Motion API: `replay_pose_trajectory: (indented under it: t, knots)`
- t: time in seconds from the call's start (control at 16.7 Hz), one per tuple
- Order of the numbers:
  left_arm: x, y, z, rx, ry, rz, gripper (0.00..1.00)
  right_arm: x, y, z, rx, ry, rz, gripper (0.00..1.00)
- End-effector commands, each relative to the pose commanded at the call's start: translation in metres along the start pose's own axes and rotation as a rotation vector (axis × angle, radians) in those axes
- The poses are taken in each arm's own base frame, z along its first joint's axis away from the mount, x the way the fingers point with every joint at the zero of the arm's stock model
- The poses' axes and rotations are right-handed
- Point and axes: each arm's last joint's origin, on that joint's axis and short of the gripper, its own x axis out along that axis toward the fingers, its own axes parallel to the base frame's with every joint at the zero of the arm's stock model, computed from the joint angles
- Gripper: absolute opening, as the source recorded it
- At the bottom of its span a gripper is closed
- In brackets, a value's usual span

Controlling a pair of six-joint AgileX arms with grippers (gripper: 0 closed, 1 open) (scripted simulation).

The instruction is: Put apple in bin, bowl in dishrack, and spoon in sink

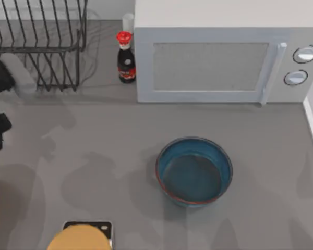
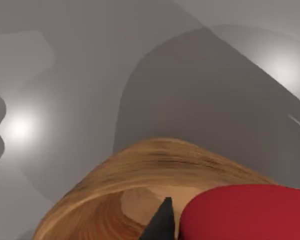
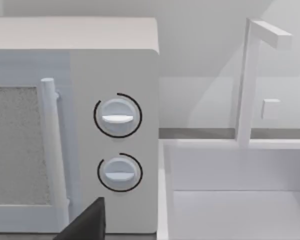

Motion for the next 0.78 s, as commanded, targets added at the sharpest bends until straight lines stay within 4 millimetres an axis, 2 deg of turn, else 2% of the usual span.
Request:
replay_pose_trajectory:
  t: [0.42, 0.6, 0.78]
  knots:
    - [-0.021, -0.004, -0.059, 0.446, -0.014, 0.01, 0.0, 0.0, 0.0, 0.0, 0.0, 0.0, 0.0, 1.0]
    - [-0.026, -0.008, -0.075, 0.563, -0.018, 0.019, 0.0, 0.0, 0.0, 0.0, 0.0, 0.0, 0.0, 1.0]
    - [-0.028, -0.012, -0.084, 0.615, -0.019, 0.03, 0.0, 0.0, 0.0, 0.0, 0.0, 0.0, 0.0, 1.0]
